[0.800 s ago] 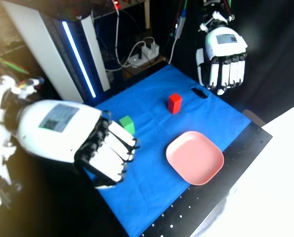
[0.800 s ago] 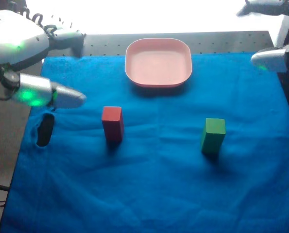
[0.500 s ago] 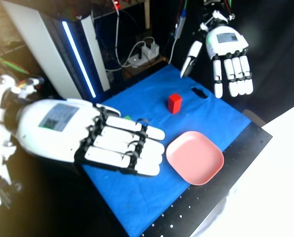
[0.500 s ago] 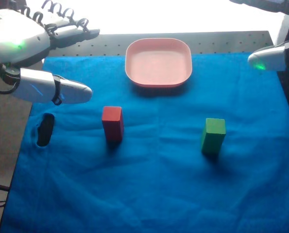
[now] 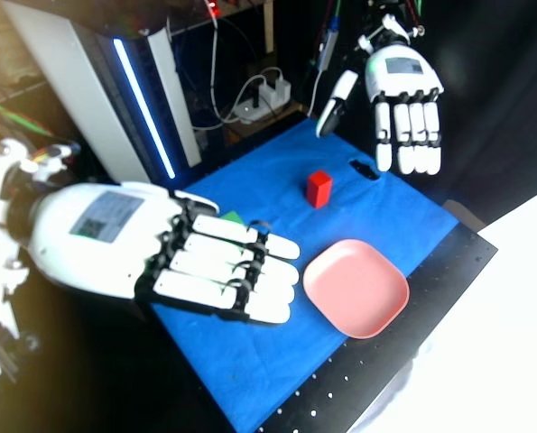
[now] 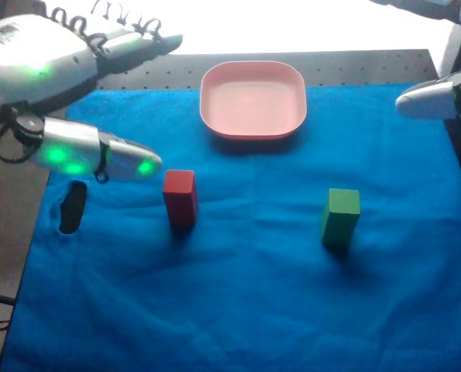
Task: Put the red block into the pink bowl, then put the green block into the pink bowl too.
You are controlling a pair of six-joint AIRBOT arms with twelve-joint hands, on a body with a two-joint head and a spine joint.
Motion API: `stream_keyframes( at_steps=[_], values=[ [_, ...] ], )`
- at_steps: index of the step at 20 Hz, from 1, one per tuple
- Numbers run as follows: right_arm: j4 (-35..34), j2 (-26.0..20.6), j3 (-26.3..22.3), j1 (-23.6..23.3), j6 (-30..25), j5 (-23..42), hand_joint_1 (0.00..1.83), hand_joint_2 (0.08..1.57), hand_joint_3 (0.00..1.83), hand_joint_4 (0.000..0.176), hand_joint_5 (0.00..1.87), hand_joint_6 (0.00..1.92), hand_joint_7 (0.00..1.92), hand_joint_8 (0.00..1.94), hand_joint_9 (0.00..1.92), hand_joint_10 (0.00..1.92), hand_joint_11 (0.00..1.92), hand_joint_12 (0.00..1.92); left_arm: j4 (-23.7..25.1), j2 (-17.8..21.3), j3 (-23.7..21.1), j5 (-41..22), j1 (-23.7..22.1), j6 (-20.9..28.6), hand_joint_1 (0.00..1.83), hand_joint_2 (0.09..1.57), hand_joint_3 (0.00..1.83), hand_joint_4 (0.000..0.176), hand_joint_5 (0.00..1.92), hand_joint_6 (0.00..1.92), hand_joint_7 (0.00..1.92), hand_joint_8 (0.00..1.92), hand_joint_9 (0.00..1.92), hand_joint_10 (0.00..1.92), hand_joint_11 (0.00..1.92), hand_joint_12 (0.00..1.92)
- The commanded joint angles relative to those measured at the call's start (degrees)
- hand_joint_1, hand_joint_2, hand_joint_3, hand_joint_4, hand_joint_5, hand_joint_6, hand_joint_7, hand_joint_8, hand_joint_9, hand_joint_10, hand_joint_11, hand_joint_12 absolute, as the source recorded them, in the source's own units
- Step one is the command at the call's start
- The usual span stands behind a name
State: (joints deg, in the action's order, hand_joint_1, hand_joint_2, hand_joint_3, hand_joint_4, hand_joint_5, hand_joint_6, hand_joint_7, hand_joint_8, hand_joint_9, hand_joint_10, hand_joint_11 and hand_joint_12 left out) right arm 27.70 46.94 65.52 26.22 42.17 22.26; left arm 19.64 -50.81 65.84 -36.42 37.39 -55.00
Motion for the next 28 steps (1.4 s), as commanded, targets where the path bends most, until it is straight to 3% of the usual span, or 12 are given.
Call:
stream_keyframes(
  at_steps=[1, 3, 5, 6, 7, 9, 10, 11, 13, 14, 16, 28],
  values=[
    [-1.4, 0.1, 0.2, -1.0, 0.0, 5.7, 0.13, 1.05, 0.00, 0.020, 0.01, 0.00, 0.00, 0.00, 0.00, 0.00, 0.00, 0.00, -1.0, 0.2, -0.2, -7.3, -0.6, 0.2, 0.31, 0.93, 0.00, 0.011, 0.03, 0.00, 0.15, 0.02, 0.15, 0.00, 0.18, 0.11],
    [-1.3, 0.1, 0.2, -1.0, 0.0, 5.7, 0.10, 1.06, 0.00, 0.044, 0.00, 0.00, 0.00, 0.00, 0.00, 0.00, 0.00, 0.00, -0.8, 0.2, -0.7, -8.1, -0.3, 0.5, 0.39, 0.89, 0.00, 0.016, 0.03, 0.00, 0.13, 0.00, 0.10, 0.00, 0.12, 0.08],
    [-1.3, 0.1, 0.2, -1.0, 0.0, 5.7, 0.05, 1.06, 0.00, 0.034, 0.00, 0.00, 0.00, 0.00, 0.00, 0.00, 0.00, 0.00, 0.2, 0.0, -0.8, -8.3, -0.3, 1.9, 0.42, 0.86, 0.00, 0.000, 0.03, 0.00, 0.09, 0.00, 0.06, 0.00, 0.06, 0.06],
    [-1.3, 0.2, 0.2, -1.0, 0.0, 5.7, 0.08, 1.04, 0.00, 0.043, 0.00, 0.00, 0.00, 0.00, 0.00, 0.00, 0.00, 0.00, 0.3, 0.0, -0.8, -8.4, -0.2, 2.1, 0.43, 0.85, 0.00, 0.000, 0.04, 0.01, 0.08, 0.00, 0.05, 0.00, 0.05, 0.05],
    [-1.3, 0.2, 0.2, -1.0, 0.0, 5.7, 0.11, 1.02, 0.00, 0.074, 0.00, 0.00, 0.00, 0.00, 0.00, 0.00, 0.00, 0.00, 0.5, -0.3, -0.8, -8.4, -0.1, 2.1, 0.48, 0.83, 0.00, 0.000, 0.06, 0.01, 0.06, 0.00, 0.04, 0.00, 0.06, 0.06],
    [-1.3, 0.2, 0.2, -1.0, 0.0, 5.7, 0.12, 1.02, 0.00, 0.063, 0.01, 0.00, 0.00, 0.00, 0.00, 0.00, 0.00, 0.00, 0.5, -1.0, -0.8, -8.6, 0.5, 2.1, 0.51, 0.78, 0.00, 0.015, 0.09, 0.01, 0.08, 0.01, 0.07, 0.02, 0.13, 0.09],
    [-1.3, 0.3, 0.2, -1.0, 0.0, 5.7, 0.07, 1.02, 0.00, 0.048, 0.01, 0.00, 0.02, 0.01, 0.00, 0.00, 0.00, 0.00, 0.5, -1.4, -0.8, -8.6, 0.9, 2.1, 0.55, 0.77, 0.00, 0.000, 0.12, 0.01, 0.12, 0.01, 0.12, 0.01, 0.16, 0.10],
    [-1.3, 0.3, 0.2, -1.0, 0.0, 5.5, 0.04, 1.01, 0.00, 0.048, 0.02, 0.01, 0.07, 0.02, 0.01, 0.00, 0.00, 0.00, 0.4, -2.0, -0.8, -9.0, 1.4, 2.3, 0.58, 0.75, 0.00, 0.000, 0.19, 0.01, 0.22, 0.01, 0.20, 0.01, 0.18, 0.11],
    [-1.3, 0.5, 0.4, -1.0, 0.0, 5.1, 0.03, 1.05, 0.01, 0.016, 0.02, 0.00, 0.07, 0.02, 0.00, 0.00, 0.00, 0.00, 0.0, -2.7, -0.8, -9.6, 2.5, 2.5, 0.65, 0.75, 0.00, 0.000, 0.26, 0.01, 0.32, 0.01, 0.29, 0.01, 0.22, 0.14],
    [-1.3, 0.5, 0.6, -1.0, 0.0, 4.9, 0.05, 1.04, 0.00, 0.021, 0.02, 0.00, 0.08, 0.01, 0.00, 0.00, 0.00, 0.00, -0.4, -3.1, -0.8, -9.9, 3.0, 2.5, 0.67, 0.75, 0.00, 0.000, 0.28, 0.01, 0.34, 0.01, 0.31, 0.02, 0.25, 0.15],
    [-1.3, 0.6, 0.7, -1.0, 0.0, 4.8, 0.03, 1.01, 0.00, 0.001, 0.05, 0.01, 0.10, 0.02, 0.02, 0.01, 0.02, 0.01, -1.1, -3.8, -0.6, -10.3, 3.9, 2.5, 0.66, 0.74, 0.00, 0.000, 0.28, 0.01, 0.34, 0.01, 0.33, 0.02, 0.30, 0.17],
    [-1.3, 0.7, 0.7, -1.0, 0.0, 4.7, 0.05, 1.02, 0.00, 0.000, 0.04, 0.00, 0.09, 0.00, 0.03, 0.00, 0.01, 0.02, -7.8, -8.7, 2.9, -13.0, 7.5, 3.2, 0.76, 0.79, 0.00, 0.000, 0.42, 0.01, 0.49, 0.01, 0.47, 0.01, 0.38, 0.15]
  ],
)
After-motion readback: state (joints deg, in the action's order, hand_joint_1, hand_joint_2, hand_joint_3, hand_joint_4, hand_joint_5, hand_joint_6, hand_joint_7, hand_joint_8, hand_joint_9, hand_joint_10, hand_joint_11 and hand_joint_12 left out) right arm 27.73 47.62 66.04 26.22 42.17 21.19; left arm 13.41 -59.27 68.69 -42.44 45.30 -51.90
